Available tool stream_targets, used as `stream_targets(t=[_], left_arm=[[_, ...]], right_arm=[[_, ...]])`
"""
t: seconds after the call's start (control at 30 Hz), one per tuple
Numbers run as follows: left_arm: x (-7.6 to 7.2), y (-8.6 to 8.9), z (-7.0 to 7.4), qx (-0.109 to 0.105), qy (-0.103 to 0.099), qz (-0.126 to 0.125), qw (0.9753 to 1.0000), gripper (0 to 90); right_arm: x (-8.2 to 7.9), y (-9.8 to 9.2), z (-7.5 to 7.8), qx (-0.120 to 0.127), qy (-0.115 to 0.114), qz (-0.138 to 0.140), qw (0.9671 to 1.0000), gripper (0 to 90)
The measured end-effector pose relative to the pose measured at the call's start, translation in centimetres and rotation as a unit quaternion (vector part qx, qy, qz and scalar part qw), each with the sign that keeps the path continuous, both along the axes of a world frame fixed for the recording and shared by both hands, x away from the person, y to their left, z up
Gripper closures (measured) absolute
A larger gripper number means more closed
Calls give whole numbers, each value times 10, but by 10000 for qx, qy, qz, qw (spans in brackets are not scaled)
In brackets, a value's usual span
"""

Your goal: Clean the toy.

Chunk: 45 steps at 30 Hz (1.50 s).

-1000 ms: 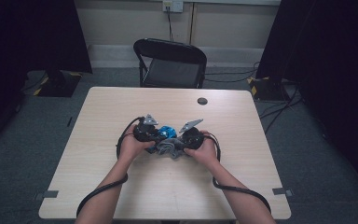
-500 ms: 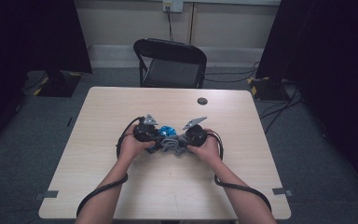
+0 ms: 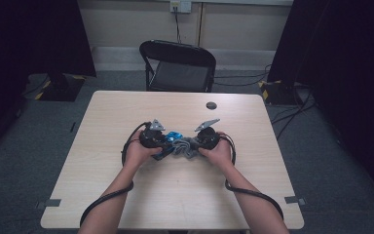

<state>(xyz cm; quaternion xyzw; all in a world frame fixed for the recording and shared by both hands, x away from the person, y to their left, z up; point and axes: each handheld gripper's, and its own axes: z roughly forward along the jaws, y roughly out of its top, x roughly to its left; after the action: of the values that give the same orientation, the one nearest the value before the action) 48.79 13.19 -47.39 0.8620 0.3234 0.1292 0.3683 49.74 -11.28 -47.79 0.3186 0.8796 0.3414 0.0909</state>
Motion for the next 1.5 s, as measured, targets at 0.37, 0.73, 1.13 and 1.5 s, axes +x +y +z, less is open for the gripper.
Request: stream_targets(t=[0.37, 0.73, 1.13, 1.5], left_arm=[[0, 0, 0, -6, -6, 2, 10000, 515], [0, 1, 0, -13, -14, 0, 10000, 515], [0, 1, 0, -12, -13, 1, 10000, 515], [0, 0, 0, -14, -18, 6, 10000, 515]], right_arm=[[9, -6, 1, -81, -53, -294, 9995, 793], [17, -15, 2, -83, -83, -638, 9979, 793], [19, -32, 12, 15, -182, -872, 9960, 793], [3, -48, 31, 257, -371, -694, 9966, 794]])
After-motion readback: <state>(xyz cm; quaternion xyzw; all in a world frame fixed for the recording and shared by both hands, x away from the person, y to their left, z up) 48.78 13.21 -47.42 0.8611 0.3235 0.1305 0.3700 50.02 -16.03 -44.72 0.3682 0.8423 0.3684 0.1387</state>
